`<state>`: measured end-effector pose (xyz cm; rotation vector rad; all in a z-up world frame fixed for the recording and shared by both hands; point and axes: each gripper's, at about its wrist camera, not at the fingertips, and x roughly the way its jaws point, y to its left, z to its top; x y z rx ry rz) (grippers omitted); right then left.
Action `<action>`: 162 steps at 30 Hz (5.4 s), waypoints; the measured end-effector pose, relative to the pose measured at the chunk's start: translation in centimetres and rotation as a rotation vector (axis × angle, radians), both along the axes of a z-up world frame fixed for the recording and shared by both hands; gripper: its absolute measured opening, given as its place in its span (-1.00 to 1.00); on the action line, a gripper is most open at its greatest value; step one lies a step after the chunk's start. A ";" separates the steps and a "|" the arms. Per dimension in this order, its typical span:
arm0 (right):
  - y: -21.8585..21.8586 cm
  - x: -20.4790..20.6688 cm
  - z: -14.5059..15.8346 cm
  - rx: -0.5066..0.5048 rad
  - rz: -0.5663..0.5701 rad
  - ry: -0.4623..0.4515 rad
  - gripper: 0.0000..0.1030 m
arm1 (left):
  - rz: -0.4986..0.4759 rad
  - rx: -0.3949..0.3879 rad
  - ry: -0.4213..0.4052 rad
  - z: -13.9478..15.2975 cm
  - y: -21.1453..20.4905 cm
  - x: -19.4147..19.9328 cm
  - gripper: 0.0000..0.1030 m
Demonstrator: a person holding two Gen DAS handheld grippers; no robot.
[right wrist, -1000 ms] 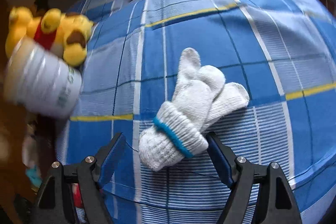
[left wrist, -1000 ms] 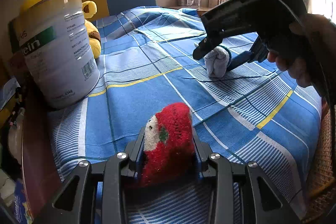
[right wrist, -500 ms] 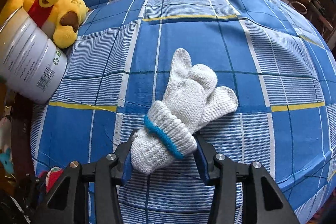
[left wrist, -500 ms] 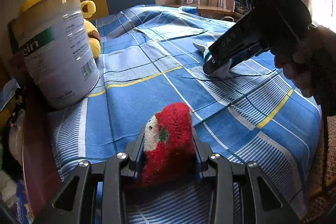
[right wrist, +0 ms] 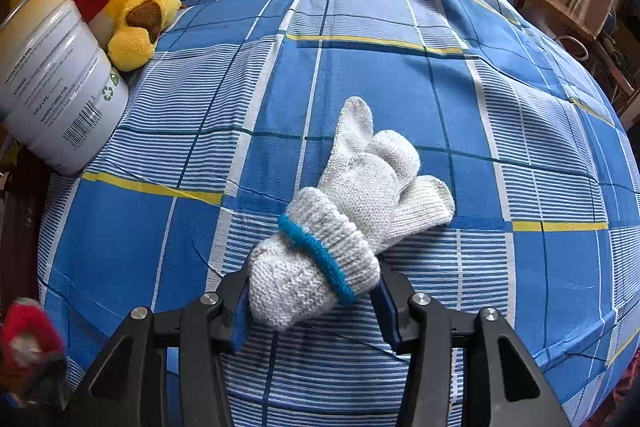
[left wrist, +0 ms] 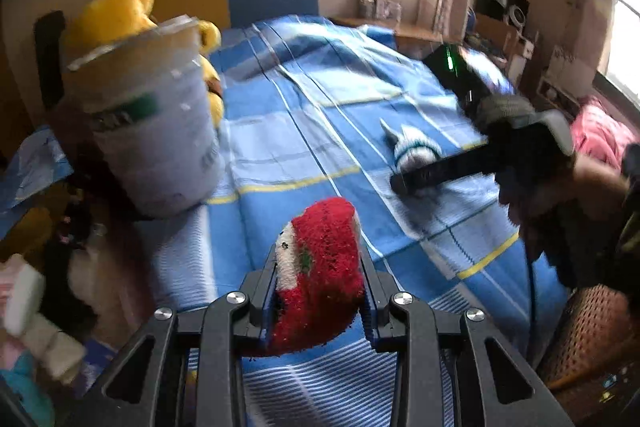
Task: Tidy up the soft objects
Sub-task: 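Carry the red sock into the gold tray and open the left tool, then carry the white knit glove into the gold tray with the right tool, then open the right tool to release the glove and withdraw it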
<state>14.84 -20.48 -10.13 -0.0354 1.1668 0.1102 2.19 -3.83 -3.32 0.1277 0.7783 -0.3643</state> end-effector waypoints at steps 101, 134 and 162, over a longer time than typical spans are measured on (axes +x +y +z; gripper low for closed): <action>36.4 -6.8 7.6 -0.152 0.961 -0.155 -0.12 | 0.701 -0.089 -0.033 2.9 28.5 -5.8 0.98; 31.5 -8.2 6.0 0.084 0.702 -0.123 0.22 | 0.757 -0.073 -0.033 2.4 28.8 -6.9 0.99; 27.5 -12.4 7.5 0.037 0.372 -0.353 -0.06 | 0.752 -0.027 -0.110 4.4 24.3 -7.7 0.99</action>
